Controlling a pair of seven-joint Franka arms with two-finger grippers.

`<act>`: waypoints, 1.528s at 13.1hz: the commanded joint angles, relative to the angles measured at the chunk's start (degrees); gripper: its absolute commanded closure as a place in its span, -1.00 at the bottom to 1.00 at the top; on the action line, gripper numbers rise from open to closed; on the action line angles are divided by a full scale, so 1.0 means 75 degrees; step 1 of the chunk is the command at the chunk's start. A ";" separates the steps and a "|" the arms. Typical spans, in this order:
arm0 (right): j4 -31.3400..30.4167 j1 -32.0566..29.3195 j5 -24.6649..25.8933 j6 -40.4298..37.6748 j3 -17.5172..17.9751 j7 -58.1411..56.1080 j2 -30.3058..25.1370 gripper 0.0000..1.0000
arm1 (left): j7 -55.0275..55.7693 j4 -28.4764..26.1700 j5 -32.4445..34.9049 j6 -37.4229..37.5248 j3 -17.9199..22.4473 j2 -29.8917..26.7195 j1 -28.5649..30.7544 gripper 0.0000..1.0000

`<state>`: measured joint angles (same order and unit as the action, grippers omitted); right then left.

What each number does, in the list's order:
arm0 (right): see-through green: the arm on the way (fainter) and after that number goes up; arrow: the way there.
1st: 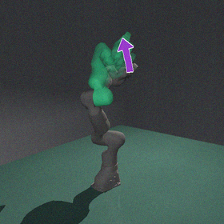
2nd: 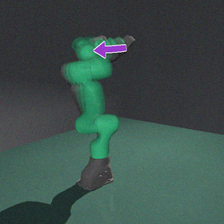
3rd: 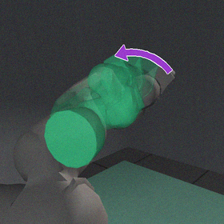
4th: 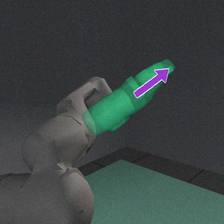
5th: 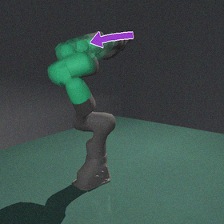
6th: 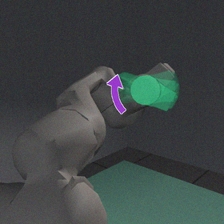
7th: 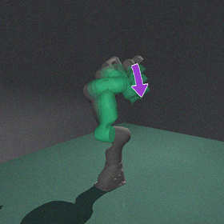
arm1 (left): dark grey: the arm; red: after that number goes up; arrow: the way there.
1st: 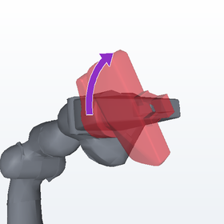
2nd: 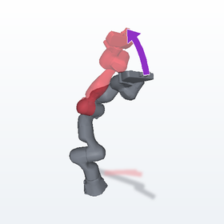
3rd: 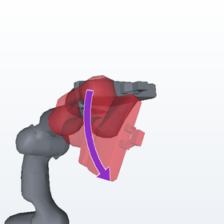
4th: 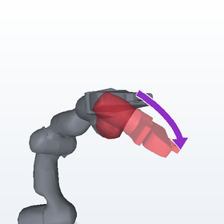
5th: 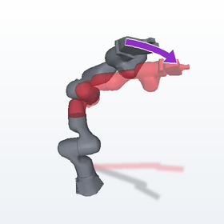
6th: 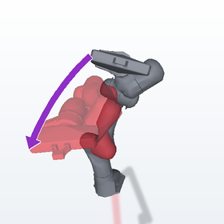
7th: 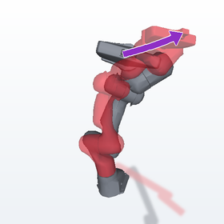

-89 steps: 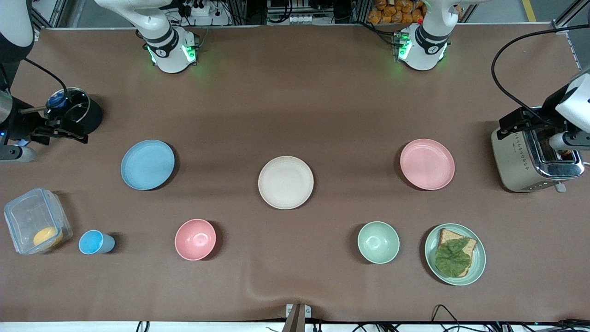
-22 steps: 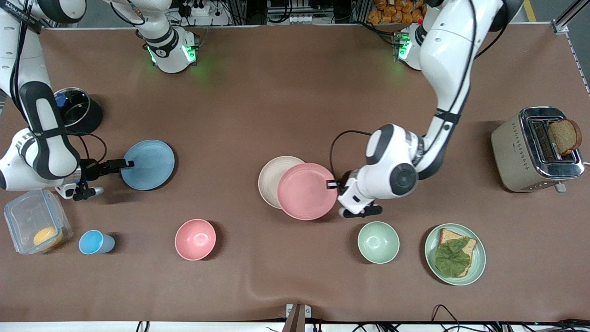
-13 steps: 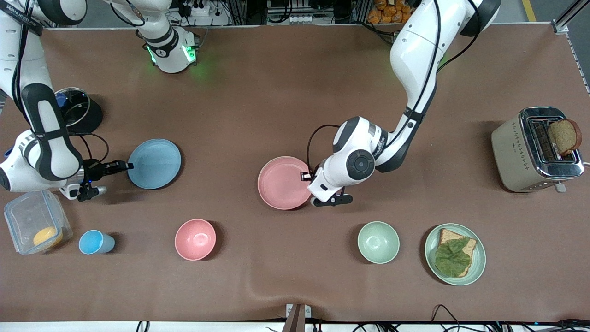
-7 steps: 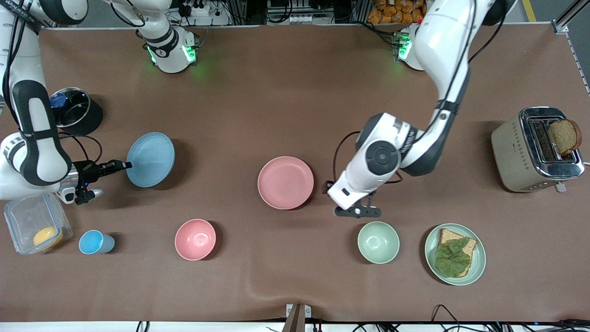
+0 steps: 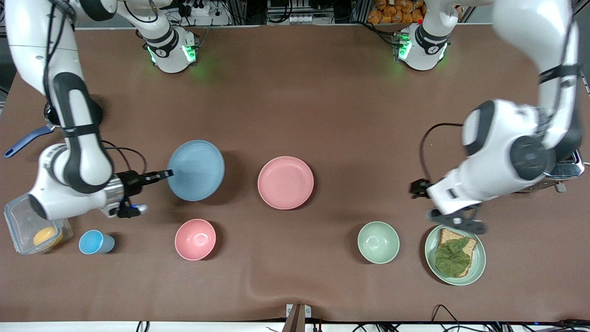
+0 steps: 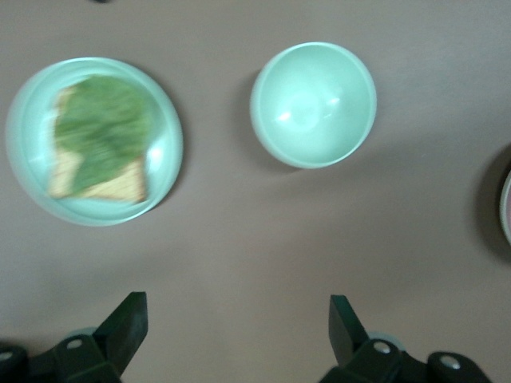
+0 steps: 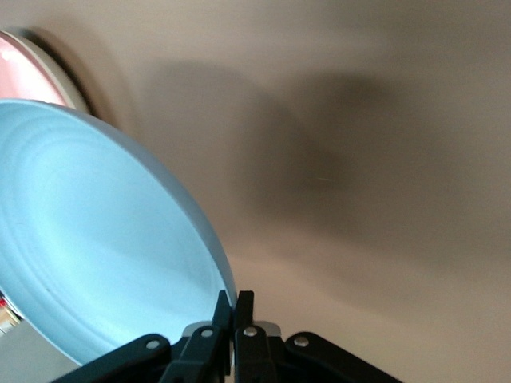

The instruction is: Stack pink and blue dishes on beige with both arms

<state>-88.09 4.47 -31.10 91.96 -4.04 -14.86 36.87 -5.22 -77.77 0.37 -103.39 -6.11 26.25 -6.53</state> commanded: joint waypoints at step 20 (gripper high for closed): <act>0.0787 0.2652 -0.0976 0.2871 -0.0129 0.2637 0.0792 -1.00 | 0.0110 -0.1737 -0.0236 0.0883 0.0288 -0.2996 0.0999 -1.00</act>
<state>-84.63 26.83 -37.89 116.91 -4.96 5.13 43.00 -4.56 -91.20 -1.36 -97.48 -3.54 4.22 0.72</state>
